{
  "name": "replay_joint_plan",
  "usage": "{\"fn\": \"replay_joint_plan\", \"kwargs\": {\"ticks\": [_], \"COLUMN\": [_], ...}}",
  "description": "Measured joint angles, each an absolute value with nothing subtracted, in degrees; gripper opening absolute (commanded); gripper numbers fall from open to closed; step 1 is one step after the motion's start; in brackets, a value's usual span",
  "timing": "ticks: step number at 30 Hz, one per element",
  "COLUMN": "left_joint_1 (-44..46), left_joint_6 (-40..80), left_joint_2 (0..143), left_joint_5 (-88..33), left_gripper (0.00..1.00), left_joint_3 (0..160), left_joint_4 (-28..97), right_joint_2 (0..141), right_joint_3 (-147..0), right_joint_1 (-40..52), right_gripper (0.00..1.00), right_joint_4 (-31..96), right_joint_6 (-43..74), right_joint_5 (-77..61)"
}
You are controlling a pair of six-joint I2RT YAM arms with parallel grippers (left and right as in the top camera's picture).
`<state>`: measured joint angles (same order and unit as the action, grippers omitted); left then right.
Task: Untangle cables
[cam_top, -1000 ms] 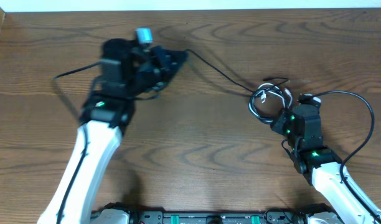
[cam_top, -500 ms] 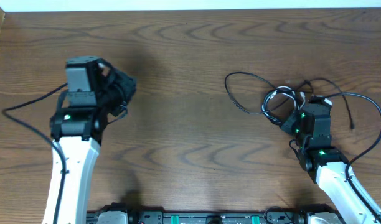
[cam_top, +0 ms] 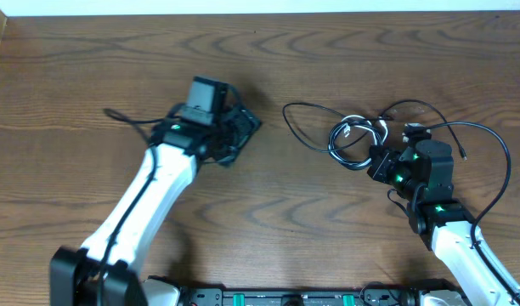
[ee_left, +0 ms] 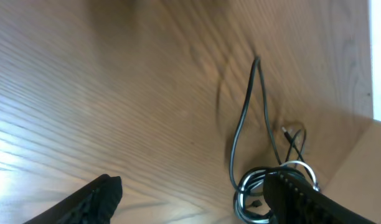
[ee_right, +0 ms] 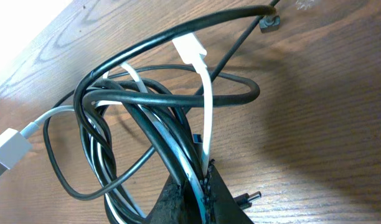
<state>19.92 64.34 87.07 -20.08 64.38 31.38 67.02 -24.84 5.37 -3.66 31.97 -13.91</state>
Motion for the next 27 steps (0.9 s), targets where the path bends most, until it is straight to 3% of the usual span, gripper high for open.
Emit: {"fn": "replay_joint_plan", "kwargs": {"ticks": [10, 14, 27], "left_joint_1": [29.4, 32.5, 41.1], "left_joint_6": [72.7, 77.3, 83.9], "left_joint_2": [95.2, 98.2, 99.3], "left_joint_5": [-22.8, -22.0, -12.0], "left_gripper": [0.67, 0.54, 0.53], "left_joint_3": [64.4, 64.4, 64.4], "left_joint_4": [20.9, 19.6, 13.4], "right_joint_2": [67.0, 67.0, 67.0], "right_joint_3": [-24.8, -24.8, -24.8], "right_joint_1": [5.4, 5.4, 5.4], "right_gripper": [0.01, 0.01, 0.01], "right_joint_4": [-1.9, -1.6, 0.2], "right_joint_6": [32.0, 32.4, 36.7], "right_joint_5": [-14.5, -14.6, -14.8]}}
